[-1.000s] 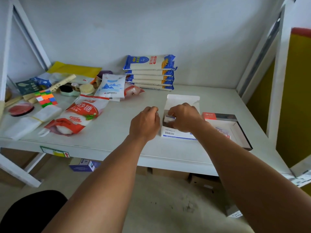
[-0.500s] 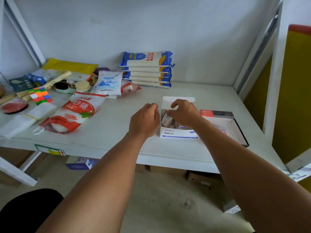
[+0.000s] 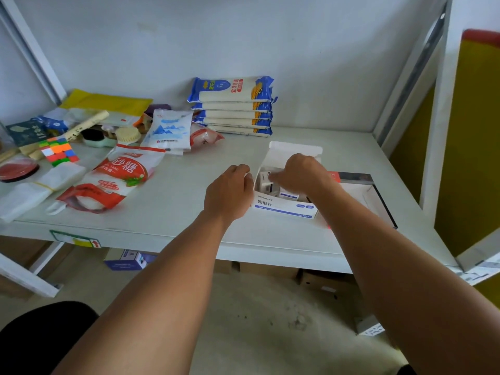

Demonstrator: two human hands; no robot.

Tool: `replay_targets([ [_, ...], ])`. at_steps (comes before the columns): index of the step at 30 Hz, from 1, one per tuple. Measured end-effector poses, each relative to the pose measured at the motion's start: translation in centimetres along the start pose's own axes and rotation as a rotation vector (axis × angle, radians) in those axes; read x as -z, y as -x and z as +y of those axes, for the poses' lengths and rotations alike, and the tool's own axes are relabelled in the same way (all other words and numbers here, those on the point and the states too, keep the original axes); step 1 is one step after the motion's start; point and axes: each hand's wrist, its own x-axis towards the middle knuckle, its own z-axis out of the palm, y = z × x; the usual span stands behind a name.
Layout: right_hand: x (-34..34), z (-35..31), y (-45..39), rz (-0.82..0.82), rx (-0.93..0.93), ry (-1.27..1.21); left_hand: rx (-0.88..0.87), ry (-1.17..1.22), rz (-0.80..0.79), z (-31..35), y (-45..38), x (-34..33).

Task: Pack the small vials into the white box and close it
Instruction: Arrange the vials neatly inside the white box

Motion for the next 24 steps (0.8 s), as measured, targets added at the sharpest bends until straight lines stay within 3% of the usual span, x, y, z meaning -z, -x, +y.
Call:
replay_targets([
  [4,-0.3,-0.4,0.6,-0.089,0.109,0.212,-0.014,-0.052,0.003,0.0,0.3,-0.6],
  [7,-0.2,-0.7,-0.2,-0.134,0.125,0.138,-0.018,-0.061,0.006,0.1,0.3,-0.5],
  [11,0.5,-1.0,-0.5,-0.071,0.077,-0.161,-0.005,-0.048,0.024,-0.1,-0.1,-0.2],
  [16,-1.6,-0.9,-0.3,-0.069,0.196,-0.022,-0.001,0.015,0.025,0.4,0.1,0.1],
  [20,-2.3,-1.0,-0.6,-0.002,0.092,-0.087,-0.016,0.022,0.025,0.6,0.3,0.0],
  [24,-1.4,-0.4,-1.5,0.046,-0.095,-0.365,-0.005,0.005,0.012,0.1,0.0,0.0],
])
